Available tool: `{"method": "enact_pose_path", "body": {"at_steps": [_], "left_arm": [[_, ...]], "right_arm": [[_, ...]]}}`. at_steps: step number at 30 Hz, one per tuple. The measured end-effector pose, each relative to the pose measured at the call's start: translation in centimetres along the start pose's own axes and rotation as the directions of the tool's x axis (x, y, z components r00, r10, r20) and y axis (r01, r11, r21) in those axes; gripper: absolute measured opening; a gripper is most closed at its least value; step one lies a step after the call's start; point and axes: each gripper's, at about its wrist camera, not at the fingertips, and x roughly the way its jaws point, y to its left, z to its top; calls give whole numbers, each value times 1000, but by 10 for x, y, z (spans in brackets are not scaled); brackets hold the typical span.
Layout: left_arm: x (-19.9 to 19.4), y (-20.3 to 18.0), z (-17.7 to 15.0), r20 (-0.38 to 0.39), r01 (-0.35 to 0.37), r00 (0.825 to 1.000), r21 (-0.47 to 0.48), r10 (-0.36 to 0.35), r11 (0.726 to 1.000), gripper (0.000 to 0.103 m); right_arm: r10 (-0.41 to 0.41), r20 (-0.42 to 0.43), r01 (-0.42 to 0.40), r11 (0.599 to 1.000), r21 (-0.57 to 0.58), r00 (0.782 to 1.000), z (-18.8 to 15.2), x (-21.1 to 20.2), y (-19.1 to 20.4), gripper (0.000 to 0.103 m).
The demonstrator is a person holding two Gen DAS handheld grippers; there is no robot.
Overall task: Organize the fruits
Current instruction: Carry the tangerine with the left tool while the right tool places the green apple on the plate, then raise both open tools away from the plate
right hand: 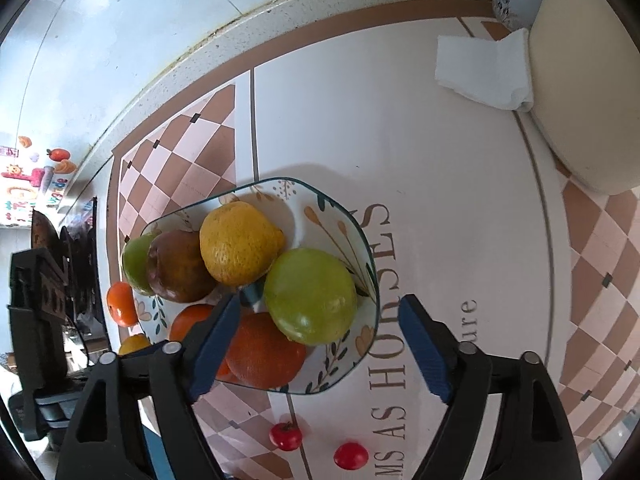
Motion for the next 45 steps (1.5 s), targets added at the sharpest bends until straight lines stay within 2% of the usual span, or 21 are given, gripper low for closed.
{"method": "enact_pose_path", "body": {"at_steps": [3, 5, 9, 14, 25, 35, 45], "left_arm": [[-16, 0, -8, 54, -60, 997, 35, 58, 998, 93], [-26, 1, -14, 100, -124, 988, 59, 118, 990, 93], [-45, 14, -32, 186, -237, 957, 60, 222, 970, 93], [-61, 20, -55, 260, -307, 925, 78, 278, 949, 93], [-111, 13, -114, 406, -339, 875, 120, 265, 933, 93], [-153, -1, -163, 478, -326, 851, 162, 215, 931, 93], [-193, -8, -201, 555, -331, 811, 170, 188, 928, 93]], "right_arm": [[-45, 25, 46, 999, -19, 999, -8, -11, 3, 91], [-74, 64, 76, 997, -33, 995, -18, -21, 6, 91], [-123, 117, 132, 989, -71, 985, -43, -36, 15, 94], [-172, 182, 195, 973, -123, 968, -77, -55, 34, 94], [-156, 258, 201, 967, -160, 954, -137, -103, 59, 94], [-121, 334, 189, 965, -181, 935, -180, -163, 68, 94], [-90, 408, 179, 966, -185, 909, -211, -215, 77, 94]]}}
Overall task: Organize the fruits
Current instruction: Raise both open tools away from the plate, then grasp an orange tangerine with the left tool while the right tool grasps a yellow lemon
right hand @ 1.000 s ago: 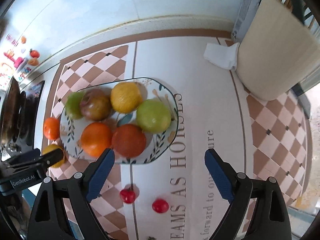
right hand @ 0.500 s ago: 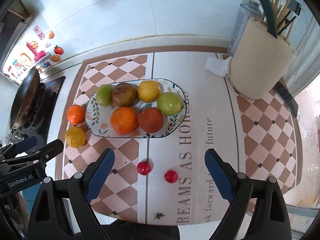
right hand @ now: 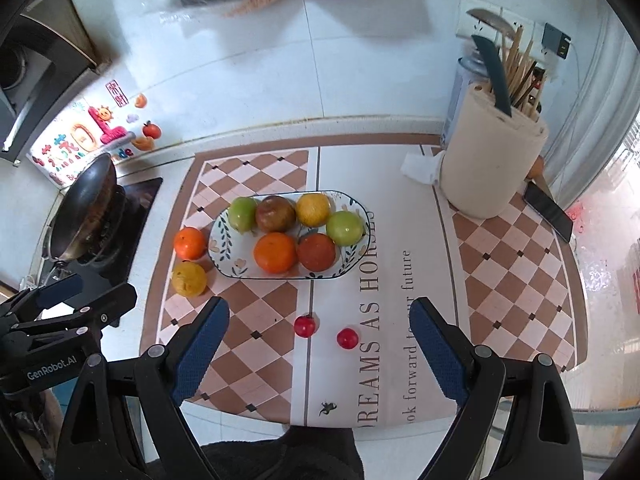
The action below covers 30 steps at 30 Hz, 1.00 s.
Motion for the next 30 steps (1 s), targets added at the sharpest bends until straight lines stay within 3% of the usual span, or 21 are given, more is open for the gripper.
{"method": "enact_pose_path", "body": {"at_steps": [7, 13, 20, 24, 27, 30], "left_arm": [[-14, -2, -6, 23, 5, 1000, -3, -5, 1000, 93], [-9, -2, -8, 23, -3, 1000, -11, 3, 1000, 93], [13, 29, -9, 60, -159, 985, -61, 163, 985, 93], [42, 64, -13, -6, -292, 956, -89, 293, 952, 93], [63, 90, -14, -68, -347, 938, -118, 341, 930, 93], [79, 112, -16, -115, -388, 920, -144, 374, 910, 93]], "right_arm": [[13, 26, -14, 1000, 20, 1000, -8, -18, -4, 94], [31, 8, -32, 998, 51, 999, -9, -9, -11, 94], [174, -91, -167, 983, 80, 980, -13, 49, -7, 94], [277, -169, -267, 961, 76, 946, -13, 104, 21, 94], [343, -237, -336, 939, 72, 909, -8, 151, 54, 86], [379, -294, -380, 923, 55, 878, -6, 196, 91, 84]]}}
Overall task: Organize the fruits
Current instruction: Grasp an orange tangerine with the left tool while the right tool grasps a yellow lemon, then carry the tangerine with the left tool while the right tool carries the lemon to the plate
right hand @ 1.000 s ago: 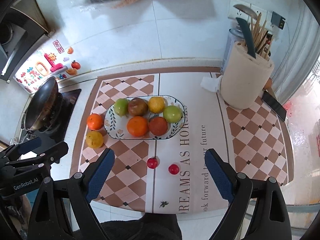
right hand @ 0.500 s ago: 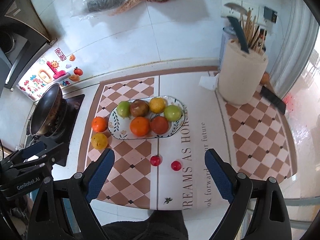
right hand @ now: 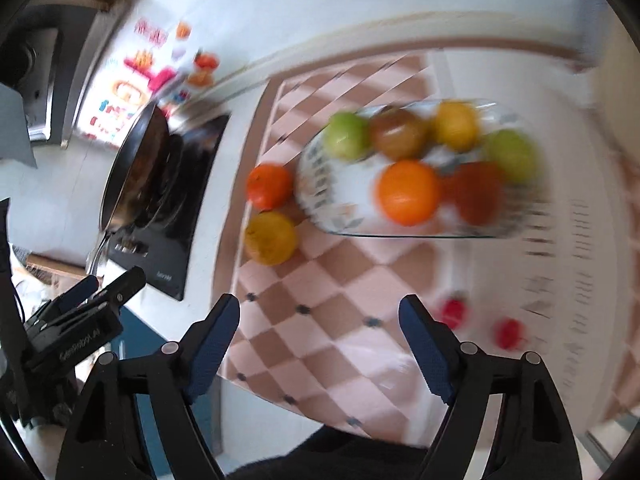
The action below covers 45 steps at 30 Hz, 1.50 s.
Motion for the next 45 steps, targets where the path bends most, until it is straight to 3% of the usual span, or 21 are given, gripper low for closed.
{"method": "enact_pose_path", "body": {"at_steps": [6, 10, 14, 17, 23, 26, 29, 33, 34, 37, 39, 40, 45], "left_arm": [[43, 30, 5, -113, -44, 993, -70, 36, 997, 93], [61, 45, 5, -179, -51, 983, -118, 29, 992, 93], [72, 53, 8, -217, -40, 976, -146, 7, 989, 93], [78, 51, 19, -226, -11, 974, -154, -24, 988, 93], [95, 21, 53, -251, 146, 951, -140, -178, 979, 93], [112, -7, 75, -279, 234, 925, -110, -256, 966, 93], [139, -27, 94, -339, 329, 868, -157, -363, 931, 93], [169, -45, 112, -373, 380, 817, -222, -438, 898, 93], [174, -47, 115, -377, 380, 812, -236, -445, 894, 93], [185, -56, 123, -370, 385, 812, -241, -451, 891, 87], [187, -65, 124, -376, 377, 821, -206, -429, 903, 67], [189, -71, 124, -384, 380, 821, -186, -423, 906, 62], [192, -85, 123, -386, 370, 837, -127, -389, 921, 61]], "right_arm": [[26, -106, -30, 999, -36, 994, 33, 92, 28, 84], [8, -159, -17, 999, -51, 987, 47, 129, 44, 84], [-35, -218, 16, 996, -90, 975, 54, 162, 53, 67], [-44, -220, 17, 992, -122, 974, 52, 164, 53, 66], [-57, -237, 29, 992, -120, 970, 27, 130, 26, 66], [-81, -242, 58, 993, -100, 967, 11, 111, 5, 66], [-108, -235, 95, 993, -67, 966, 3, 98, -17, 66], [-94, -225, 98, 995, 7, 970, 1, 90, -36, 66], [-104, -217, 108, 994, 10, 971, 1, 88, -38, 66], [-110, -214, 117, 993, 19, 971, 3, 86, -43, 66], [-113, -216, 120, 993, 19, 970, 4, 87, -42, 66], [-114, -218, 121, 992, 20, 969, 5, 86, -43, 66], [-122, -219, 128, 992, 13, 968, 6, 87, -42, 66]]}}
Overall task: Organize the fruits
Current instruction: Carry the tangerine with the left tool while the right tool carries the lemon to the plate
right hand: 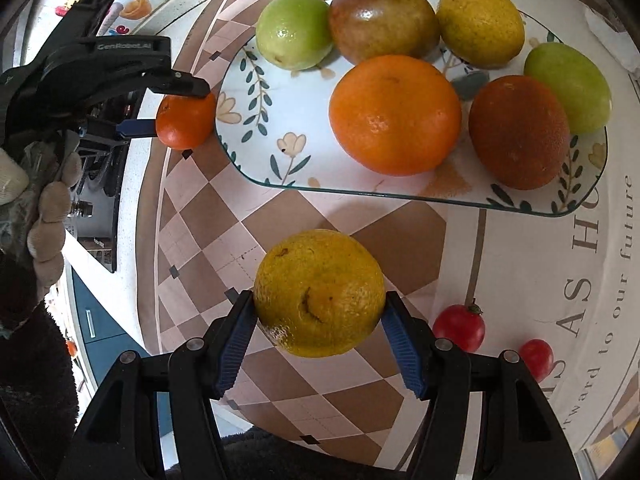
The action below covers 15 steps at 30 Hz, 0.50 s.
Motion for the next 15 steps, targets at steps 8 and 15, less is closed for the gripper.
{"method": "enact_pose_path", "body": {"at_steps": [8, 15], "left_arm": [[0, -5, -8, 13, -24, 1000, 35, 24, 999, 60], [-6, 6, -47, 9, 4, 1000, 22, -4, 1000, 60]], "right_arm": [[-13, -4, 13, 1000, -15, 1000, 3, -2, 3, 66], [10, 2, -10, 1000, -1, 1000, 0, -5, -2, 66]]}}
